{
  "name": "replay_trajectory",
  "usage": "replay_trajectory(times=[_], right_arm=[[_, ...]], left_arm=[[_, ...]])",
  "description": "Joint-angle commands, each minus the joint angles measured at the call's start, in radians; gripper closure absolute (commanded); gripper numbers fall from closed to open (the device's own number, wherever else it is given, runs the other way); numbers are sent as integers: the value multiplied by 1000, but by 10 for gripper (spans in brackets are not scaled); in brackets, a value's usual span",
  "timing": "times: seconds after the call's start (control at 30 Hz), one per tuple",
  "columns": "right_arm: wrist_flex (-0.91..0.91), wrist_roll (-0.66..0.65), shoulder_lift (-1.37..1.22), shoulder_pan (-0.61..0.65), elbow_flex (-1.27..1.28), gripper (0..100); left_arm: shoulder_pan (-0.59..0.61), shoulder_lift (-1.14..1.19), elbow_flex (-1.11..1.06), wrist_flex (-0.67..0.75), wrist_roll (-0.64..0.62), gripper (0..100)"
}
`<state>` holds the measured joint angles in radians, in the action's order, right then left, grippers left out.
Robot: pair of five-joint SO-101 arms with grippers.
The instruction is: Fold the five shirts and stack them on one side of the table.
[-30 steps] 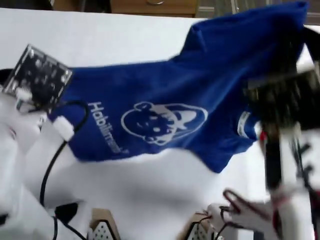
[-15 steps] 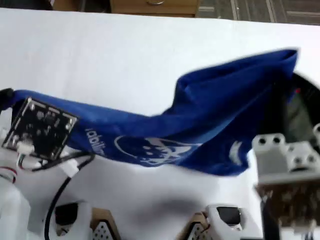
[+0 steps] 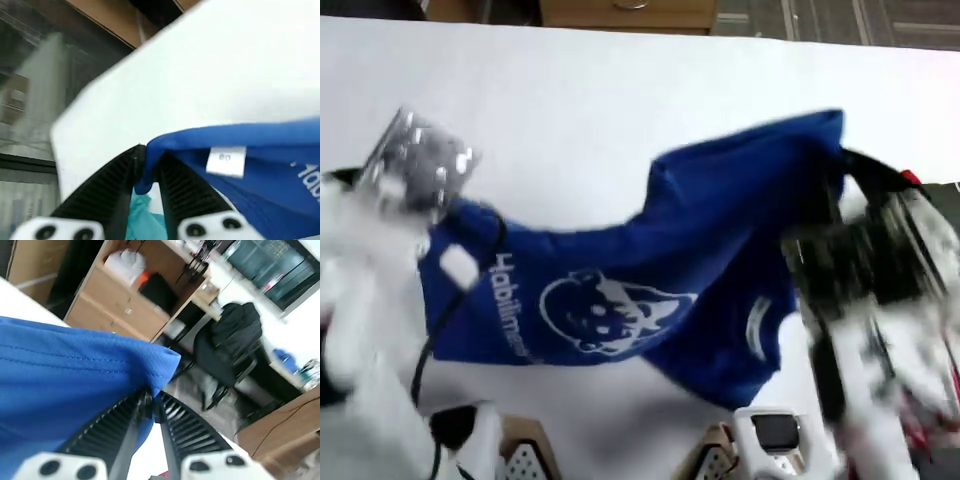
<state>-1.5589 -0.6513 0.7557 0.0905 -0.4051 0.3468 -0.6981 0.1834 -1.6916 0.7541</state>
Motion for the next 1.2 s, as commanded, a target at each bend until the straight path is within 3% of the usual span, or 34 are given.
replay_trajectory(times=[0.0, 0.23, 0.4, 0.87, 1.17], right_arm=[[124, -2, -41, 1, 170, 979], [390, 0, -134, 7, 514, 979], [542, 0, -254, -2, 571, 979], [493, 0, -654, -2, 91, 979], [363, 0, -875, -15, -172, 979]], left_arm=[[6, 92, -44, 84, -3, 980], [-74, 388, -50, 167, -5, 980], [-117, 563, 47, 229, -5, 980], [-120, 1030, 792, -28, -5, 980], [-112, 1203, 946, -52, 32, 980]])
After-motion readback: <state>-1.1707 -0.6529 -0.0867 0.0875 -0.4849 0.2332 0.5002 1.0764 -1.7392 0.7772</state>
